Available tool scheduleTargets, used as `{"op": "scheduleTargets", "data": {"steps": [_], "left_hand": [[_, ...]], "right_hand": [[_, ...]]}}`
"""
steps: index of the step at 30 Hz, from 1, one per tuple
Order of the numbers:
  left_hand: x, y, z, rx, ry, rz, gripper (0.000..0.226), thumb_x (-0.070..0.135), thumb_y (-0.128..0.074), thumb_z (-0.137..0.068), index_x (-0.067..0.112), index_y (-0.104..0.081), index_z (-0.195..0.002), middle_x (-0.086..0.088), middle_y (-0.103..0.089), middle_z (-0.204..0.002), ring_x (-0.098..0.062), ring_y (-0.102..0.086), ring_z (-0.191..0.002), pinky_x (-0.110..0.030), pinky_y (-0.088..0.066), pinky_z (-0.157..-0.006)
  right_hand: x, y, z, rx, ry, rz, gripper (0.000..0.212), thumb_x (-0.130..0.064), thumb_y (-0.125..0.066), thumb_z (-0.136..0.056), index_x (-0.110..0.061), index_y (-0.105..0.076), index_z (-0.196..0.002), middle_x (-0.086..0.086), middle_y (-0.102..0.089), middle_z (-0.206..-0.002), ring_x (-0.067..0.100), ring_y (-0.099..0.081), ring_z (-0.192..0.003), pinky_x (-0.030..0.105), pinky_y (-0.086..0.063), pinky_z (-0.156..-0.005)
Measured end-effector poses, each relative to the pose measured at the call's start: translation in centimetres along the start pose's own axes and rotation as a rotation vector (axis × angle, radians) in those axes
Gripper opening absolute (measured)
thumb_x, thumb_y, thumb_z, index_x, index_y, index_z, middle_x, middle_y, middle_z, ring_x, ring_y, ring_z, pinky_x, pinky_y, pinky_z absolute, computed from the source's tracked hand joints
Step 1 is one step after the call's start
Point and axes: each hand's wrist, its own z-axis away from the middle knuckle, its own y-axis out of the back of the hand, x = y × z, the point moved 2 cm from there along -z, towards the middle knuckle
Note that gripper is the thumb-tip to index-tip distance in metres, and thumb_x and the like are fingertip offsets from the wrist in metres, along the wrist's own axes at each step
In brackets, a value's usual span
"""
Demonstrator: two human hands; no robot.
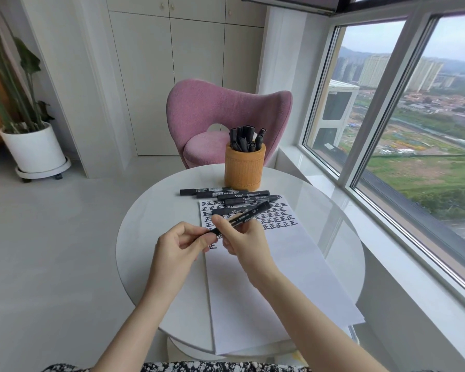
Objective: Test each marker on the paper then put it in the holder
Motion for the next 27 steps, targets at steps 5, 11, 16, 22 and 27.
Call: {"op": "scheduleTargets", "data": {"steps": [5,11,16,22,27], "left_hand": [[1.0,-0.9,-0.9,0.013,-0.018,-0.005,0.008,0.014,-0.068,-0.083,0.009,-0.061,-0.083,0.001,-0.074,-0.070,-0.004,-0.062,-0.056,-0.012,-0.043,-0.050],[0.3,-1.2,-2.8,-0.060,-0.037,-0.194,0.008,0.027,-0.064,-0.086,0.019,-0.064,-0.085,0.005,-0.073,-0.083,-0.010,-0.068,-0.075,-0.016,-0.049,-0.064],[-0.7,-1.5,-5.4,-0.021,-0.159,-0.484,0.013,0.007,-0.064,-0.085,0.019,-0.065,-0.090,0.006,-0.068,-0.093,-0.011,-0.062,-0.085,-0.012,-0.045,-0.072],[-1.8,-2.9,-8.1,-0.045,-0.256,-0.722,0.021,0.011,-0.065,-0.084,0.019,-0.064,-0.104,0.003,-0.063,-0.107,-0.016,-0.053,-0.106,-0.023,-0.037,-0.086],[-2.7,-3.3,-8.5,-0.069,-0.296,-0.796,0.026,0.018,-0.070,-0.082,0.019,-0.065,-0.107,0.003,-0.064,-0.111,-0.017,-0.050,-0.110,-0.021,-0.032,-0.089]], "right_hand": [[-0.9,0.5,-0.2,0.008,-0.006,-0.067,0.034,-0.024,-0.067,-0.089,-0.011,-0.045,-0.067,-0.007,-0.043,-0.048,0.009,-0.035,-0.049,0.016,-0.031,-0.048],[-2.5,3.4,-2.9,0.079,0.026,0.061,0.014,-0.016,-0.046,-0.099,-0.006,-0.050,-0.090,0.007,-0.062,-0.068,0.016,-0.060,-0.059,0.027,-0.054,-0.061],[-5.0,7.0,-7.2,0.111,0.042,0.489,0.025,-0.029,-0.040,-0.102,-0.006,-0.045,-0.110,0.004,-0.049,-0.073,0.012,-0.043,-0.055,0.028,-0.044,-0.048],[-7.5,8.9,-10.7,0.108,0.089,0.805,0.024,-0.022,-0.038,-0.101,-0.003,-0.045,-0.112,0.005,-0.054,-0.092,0.013,-0.044,-0.064,0.023,-0.032,-0.053],[-8.9,9.8,-11.5,0.220,0.280,0.752,0.012,-0.018,-0.057,-0.093,-0.008,-0.063,-0.097,-0.010,-0.055,-0.070,-0.001,-0.049,-0.052,0.009,-0.031,-0.042]]}}
